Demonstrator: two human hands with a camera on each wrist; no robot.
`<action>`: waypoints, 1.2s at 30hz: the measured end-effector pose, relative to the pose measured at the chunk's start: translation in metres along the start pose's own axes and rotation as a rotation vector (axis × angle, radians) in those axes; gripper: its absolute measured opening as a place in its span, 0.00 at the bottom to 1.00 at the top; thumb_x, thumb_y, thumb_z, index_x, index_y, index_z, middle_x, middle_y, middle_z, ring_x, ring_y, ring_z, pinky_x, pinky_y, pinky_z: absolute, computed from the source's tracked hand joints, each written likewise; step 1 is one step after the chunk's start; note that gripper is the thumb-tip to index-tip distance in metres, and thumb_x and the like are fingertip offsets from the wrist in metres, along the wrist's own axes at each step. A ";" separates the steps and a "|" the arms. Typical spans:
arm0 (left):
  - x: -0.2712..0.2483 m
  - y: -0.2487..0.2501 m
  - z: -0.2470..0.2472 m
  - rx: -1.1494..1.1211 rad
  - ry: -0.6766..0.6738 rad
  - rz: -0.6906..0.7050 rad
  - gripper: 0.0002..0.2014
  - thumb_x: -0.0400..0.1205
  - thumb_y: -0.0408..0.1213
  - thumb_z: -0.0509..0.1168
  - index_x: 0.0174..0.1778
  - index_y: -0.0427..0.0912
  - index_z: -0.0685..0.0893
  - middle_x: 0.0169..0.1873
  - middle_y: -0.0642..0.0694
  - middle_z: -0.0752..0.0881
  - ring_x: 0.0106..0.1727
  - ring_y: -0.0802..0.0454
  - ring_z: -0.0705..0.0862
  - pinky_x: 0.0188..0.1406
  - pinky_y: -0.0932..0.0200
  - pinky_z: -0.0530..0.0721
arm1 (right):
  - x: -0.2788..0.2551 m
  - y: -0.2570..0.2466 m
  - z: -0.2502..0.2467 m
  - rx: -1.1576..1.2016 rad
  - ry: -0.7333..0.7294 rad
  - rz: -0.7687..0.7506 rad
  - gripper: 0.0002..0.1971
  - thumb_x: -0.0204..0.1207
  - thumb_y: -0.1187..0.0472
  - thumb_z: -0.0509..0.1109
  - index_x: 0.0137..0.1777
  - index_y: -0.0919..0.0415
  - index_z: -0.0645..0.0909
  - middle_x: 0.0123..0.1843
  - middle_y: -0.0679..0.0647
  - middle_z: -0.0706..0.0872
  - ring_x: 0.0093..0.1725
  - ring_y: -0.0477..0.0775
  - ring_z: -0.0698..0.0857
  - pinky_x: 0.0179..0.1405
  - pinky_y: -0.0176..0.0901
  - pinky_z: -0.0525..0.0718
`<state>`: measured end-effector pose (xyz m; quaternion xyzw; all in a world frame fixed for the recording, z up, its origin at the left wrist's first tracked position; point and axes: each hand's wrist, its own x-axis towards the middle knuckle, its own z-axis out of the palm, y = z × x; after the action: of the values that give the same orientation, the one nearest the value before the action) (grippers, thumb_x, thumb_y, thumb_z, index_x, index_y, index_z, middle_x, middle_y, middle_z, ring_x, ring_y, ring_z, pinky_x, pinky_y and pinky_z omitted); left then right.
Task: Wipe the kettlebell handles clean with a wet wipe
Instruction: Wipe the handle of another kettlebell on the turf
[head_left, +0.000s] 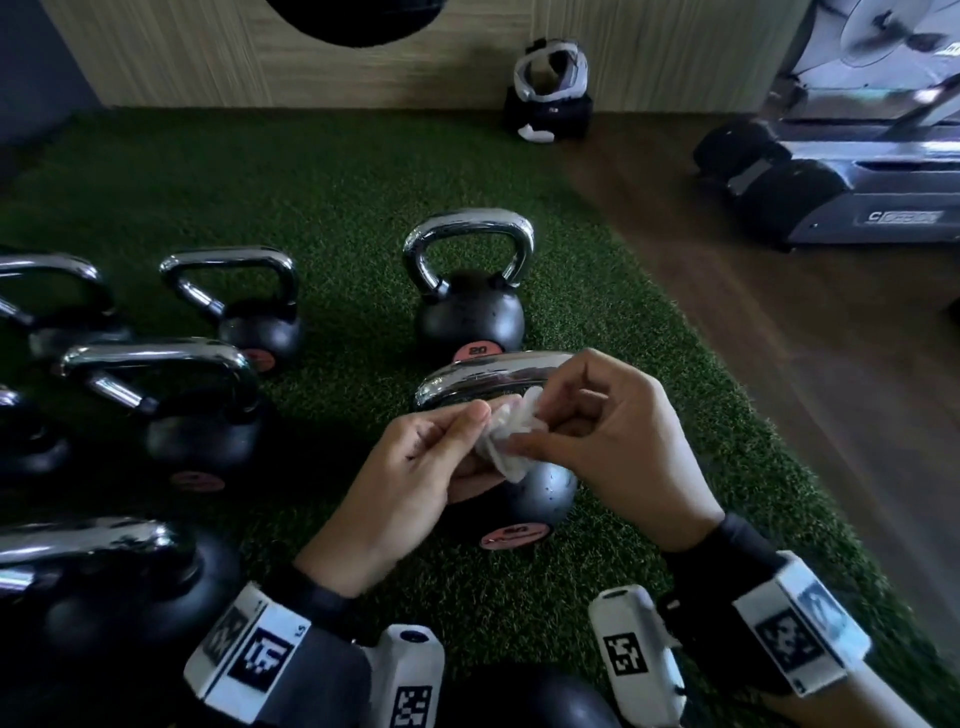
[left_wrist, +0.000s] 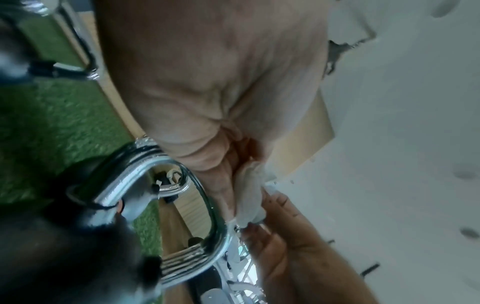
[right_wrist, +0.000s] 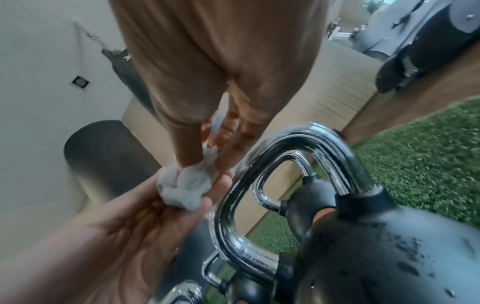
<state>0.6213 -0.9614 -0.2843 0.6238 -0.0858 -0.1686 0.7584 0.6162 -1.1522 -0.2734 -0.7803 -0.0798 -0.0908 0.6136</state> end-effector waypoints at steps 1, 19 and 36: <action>0.002 0.001 0.000 -0.041 0.022 -0.023 0.19 0.82 0.44 0.64 0.59 0.35 0.91 0.57 0.37 0.93 0.58 0.46 0.93 0.56 0.55 0.91 | 0.001 -0.001 0.002 -0.073 0.050 -0.049 0.21 0.56 0.58 0.93 0.37 0.57 0.81 0.33 0.54 0.87 0.32 0.48 0.84 0.36 0.52 0.87; 0.067 0.006 0.019 1.169 0.290 0.757 0.12 0.86 0.35 0.70 0.65 0.41 0.90 0.58 0.49 0.93 0.54 0.52 0.93 0.52 0.54 0.92 | 0.018 0.126 -0.015 -0.165 0.044 0.318 0.27 0.59 0.36 0.83 0.57 0.44 0.88 0.54 0.43 0.94 0.57 0.46 0.92 0.63 0.62 0.88; 0.037 -0.060 -0.043 0.528 0.689 0.502 0.16 0.89 0.44 0.65 0.67 0.40 0.90 0.58 0.51 0.93 0.59 0.60 0.91 0.62 0.56 0.90 | 0.011 0.131 0.000 -0.169 0.148 0.304 0.15 0.70 0.47 0.85 0.54 0.45 0.87 0.49 0.40 0.94 0.51 0.39 0.91 0.58 0.52 0.90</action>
<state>0.6616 -0.9450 -0.3546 0.7739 -0.0175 0.2625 0.5760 0.6578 -1.1826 -0.3939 -0.8232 0.0925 -0.0606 0.5568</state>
